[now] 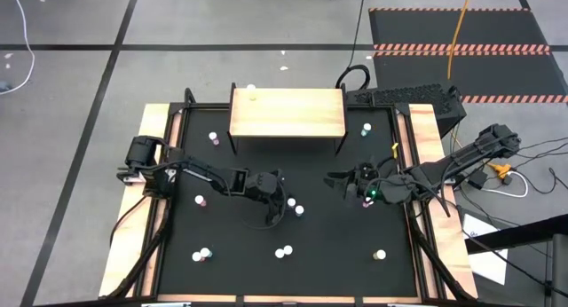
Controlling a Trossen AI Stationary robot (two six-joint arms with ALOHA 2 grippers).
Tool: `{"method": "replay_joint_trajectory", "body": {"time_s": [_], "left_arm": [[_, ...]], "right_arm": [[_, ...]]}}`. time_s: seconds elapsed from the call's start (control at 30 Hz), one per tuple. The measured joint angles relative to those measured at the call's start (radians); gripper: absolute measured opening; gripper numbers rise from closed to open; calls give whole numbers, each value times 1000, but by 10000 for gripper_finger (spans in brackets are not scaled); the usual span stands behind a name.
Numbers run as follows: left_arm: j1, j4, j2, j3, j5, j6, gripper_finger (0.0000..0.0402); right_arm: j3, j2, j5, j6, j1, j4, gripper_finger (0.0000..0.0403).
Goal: Pick and place medicine bottles onto shelf by color
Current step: Put the middle pink pill bottle on the shelf
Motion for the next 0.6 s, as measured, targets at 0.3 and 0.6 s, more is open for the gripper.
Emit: {"method": "replay_joint_trajectory", "body": {"time_s": [0.3,0.6], "left_arm": [[3,-27,0,0,0,11,202],[4,-27,0,0,-1,11,202]], "right_arm": [[0,0,-24,7,0,0,164],[0,0,-24,5,0,0,164]]}}
